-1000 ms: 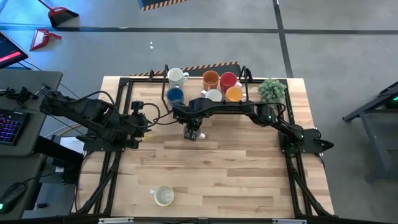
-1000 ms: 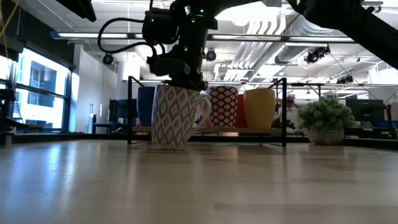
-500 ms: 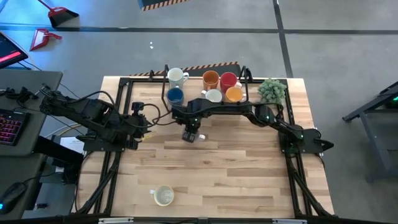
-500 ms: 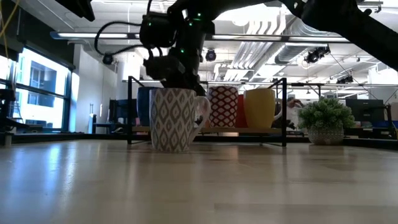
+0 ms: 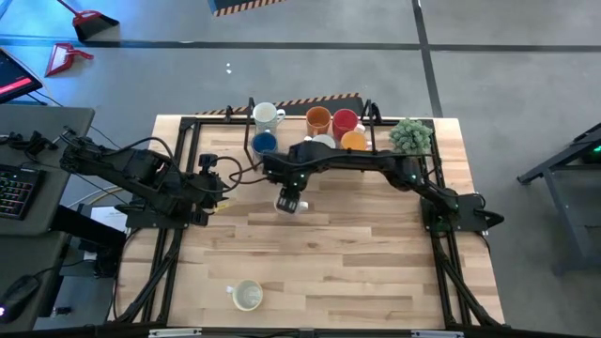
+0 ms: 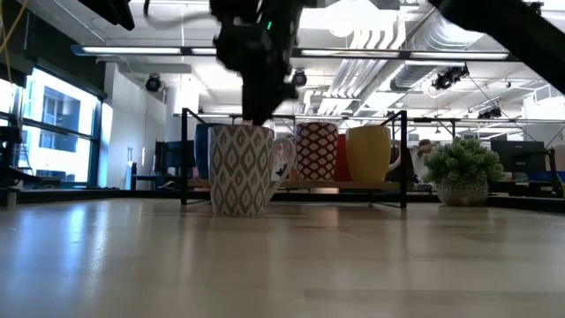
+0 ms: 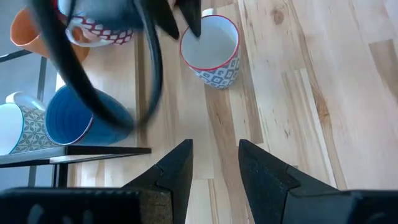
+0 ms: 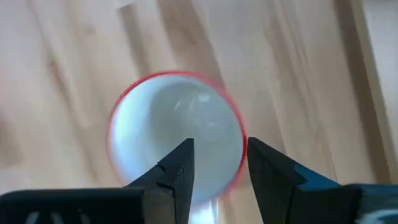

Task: Place coffee mugs
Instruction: Adjust the white blue mug on the shelf

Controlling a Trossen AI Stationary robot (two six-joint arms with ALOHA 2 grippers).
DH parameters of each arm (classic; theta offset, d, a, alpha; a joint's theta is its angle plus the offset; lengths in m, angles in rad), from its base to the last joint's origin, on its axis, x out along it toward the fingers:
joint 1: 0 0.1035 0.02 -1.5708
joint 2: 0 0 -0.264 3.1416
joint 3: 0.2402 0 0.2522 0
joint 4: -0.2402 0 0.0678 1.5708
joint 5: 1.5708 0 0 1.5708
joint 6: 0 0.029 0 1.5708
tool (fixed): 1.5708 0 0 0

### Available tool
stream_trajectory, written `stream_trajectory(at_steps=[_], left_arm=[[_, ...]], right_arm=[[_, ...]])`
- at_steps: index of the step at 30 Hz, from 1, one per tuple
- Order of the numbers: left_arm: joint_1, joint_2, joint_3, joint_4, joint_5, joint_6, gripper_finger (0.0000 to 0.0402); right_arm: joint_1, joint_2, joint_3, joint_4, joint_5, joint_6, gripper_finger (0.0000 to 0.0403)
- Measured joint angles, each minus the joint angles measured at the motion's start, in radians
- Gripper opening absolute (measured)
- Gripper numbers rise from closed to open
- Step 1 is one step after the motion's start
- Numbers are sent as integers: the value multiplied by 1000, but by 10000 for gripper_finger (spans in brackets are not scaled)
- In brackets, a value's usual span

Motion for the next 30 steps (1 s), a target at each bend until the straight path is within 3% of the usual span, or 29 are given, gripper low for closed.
stream_trajectory(at_steps=[2, 8, 14, 21, 30], left_arm=[[0, 0, 0, 0, 0, 0, 120], [0, 0, 0, 2, 0, 1, 120], [0, 0, 0, 2, 1, -25, 120], [0, 0, 0, 2, 1, -35, 120], [0, 0, 0, 2, 1, -46, 120]], right_arm=[[17, -39, 5, -18, 35, 0, 124], [56, -110, 6, -14, 283, -45, 124], [10, -116, 6, -73, 485, -27, 124], [-73, -116, 5, -69, 547, 2, 124], [-192, -116, 5, 78, 493, 0, 124]])
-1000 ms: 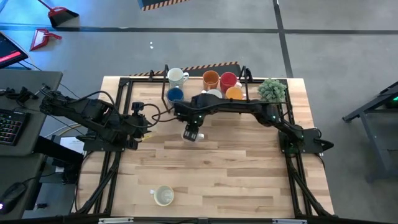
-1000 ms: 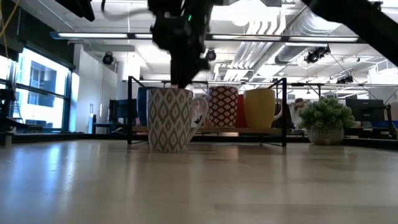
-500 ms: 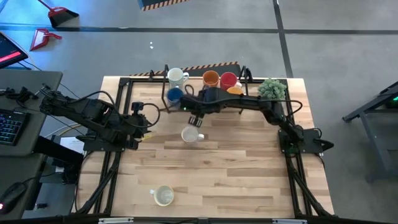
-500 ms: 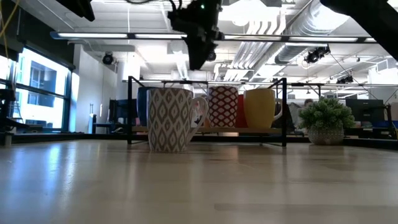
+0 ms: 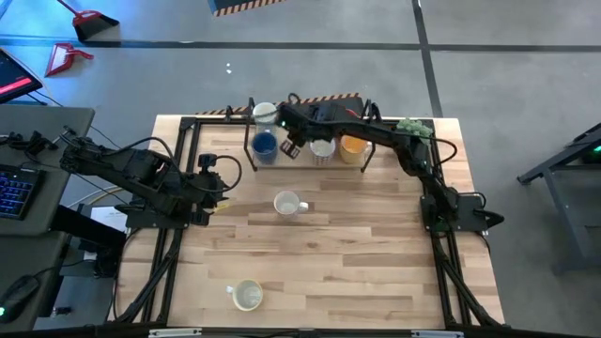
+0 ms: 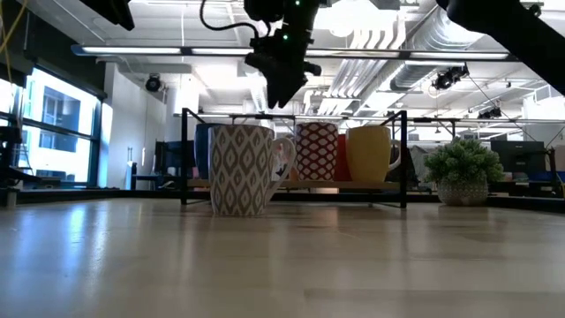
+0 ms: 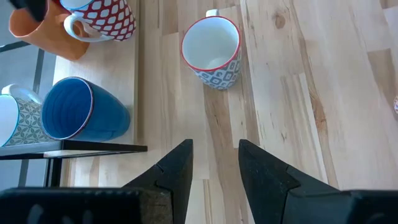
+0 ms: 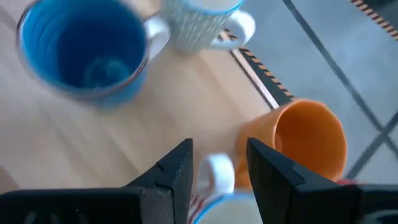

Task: Place coffee mugs
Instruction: Adjust the white blue mug on the shelf

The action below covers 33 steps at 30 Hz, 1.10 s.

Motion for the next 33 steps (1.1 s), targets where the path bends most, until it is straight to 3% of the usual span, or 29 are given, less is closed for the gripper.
stream_trajectory(at_steps=[9, 20, 33], left_arm=[[0, 0, 0, 0, 0, -20, 120], [0, 0, 0, 1, 0, -53, 120], [0, 0, 0, 7, 0, -70, 120]], right_arm=[[-119, 1, 0, 125, -81, 83, 124], [-244, 3, -1, 132, -244, 140, 121], [-258, 4, -17, 184, -349, 129, 25]])
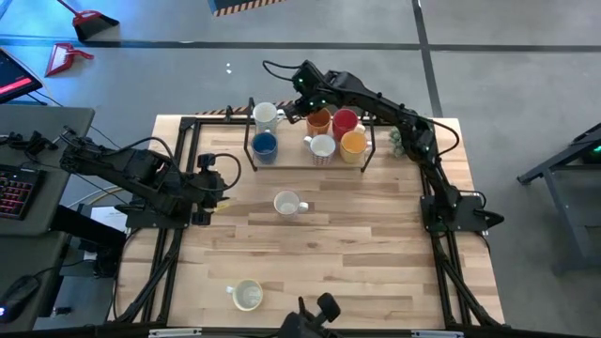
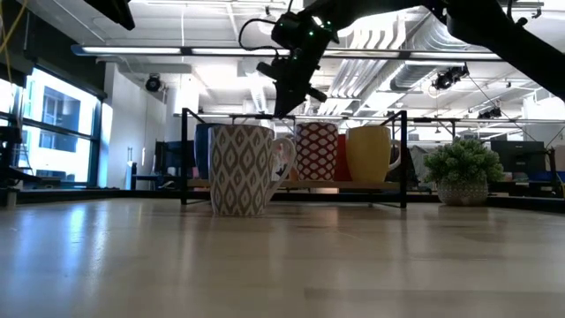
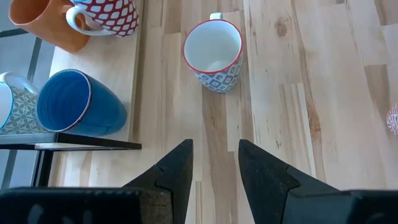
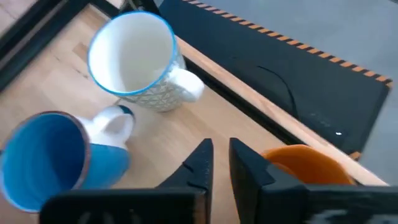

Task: Place coffee mugs
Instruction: Adjust the white blue mug on the shelf

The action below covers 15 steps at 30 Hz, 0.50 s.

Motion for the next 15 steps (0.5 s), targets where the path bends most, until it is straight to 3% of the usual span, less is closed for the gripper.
stream_trajectory(at_steps=[10, 15], left_arm=[[0, 0, 0, 0, 0, -8, 120], [0, 0, 0, 0, 0, -9, 120]], right_arm=[[61, 12, 1, 163, -62, 2, 1], [81, 32, 0, 148, -6, -16, 0]])
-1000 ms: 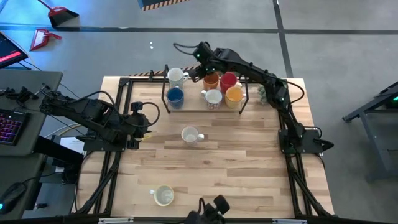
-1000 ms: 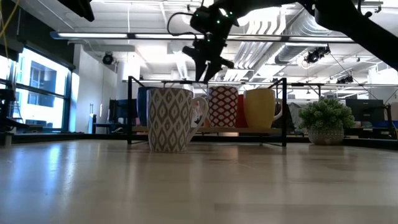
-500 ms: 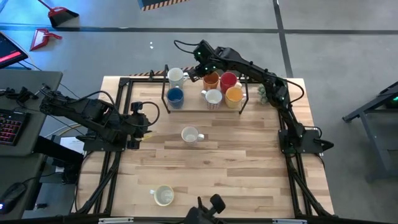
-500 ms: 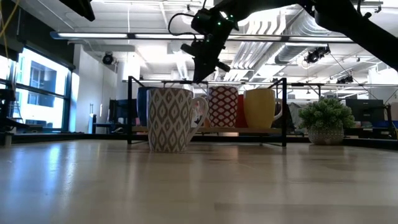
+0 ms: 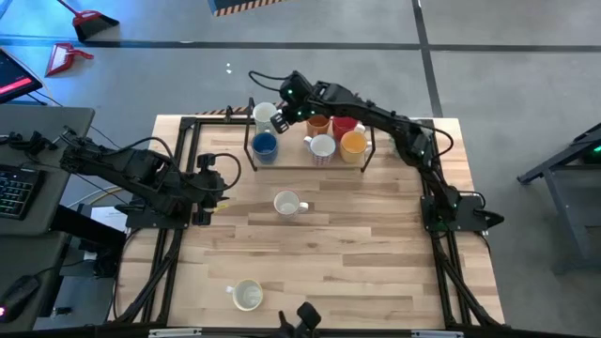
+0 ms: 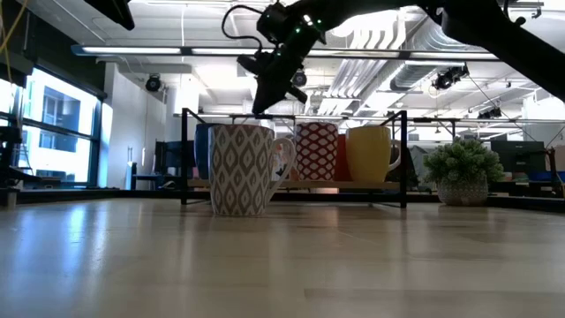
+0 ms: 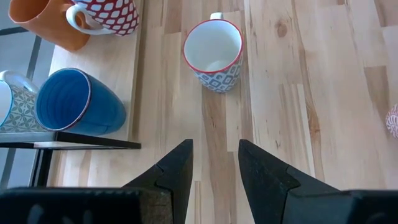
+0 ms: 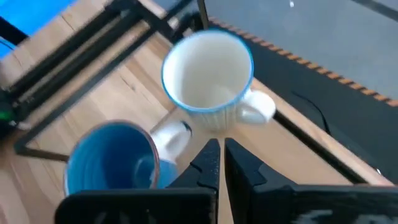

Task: Place coffee mugs
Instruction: Adjust the white blue mug on the shelf

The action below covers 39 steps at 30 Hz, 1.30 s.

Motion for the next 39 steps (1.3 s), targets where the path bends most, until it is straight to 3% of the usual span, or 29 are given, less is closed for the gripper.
stream_trajectory(at_steps=[21, 33, 39], left_arm=[[0, 0, 0, -2, 0, 2, 120], [0, 0, 0, -3, 0, 0, 120], [0, 0, 0, -4, 0, 1, 120]], right_arm=[[-15, 86, 0, 92, 14, -54, 0], [-8, 81, 10, 227, -95, -58, 0], [-8, 61, 11, 161, -162, -216, 0]])
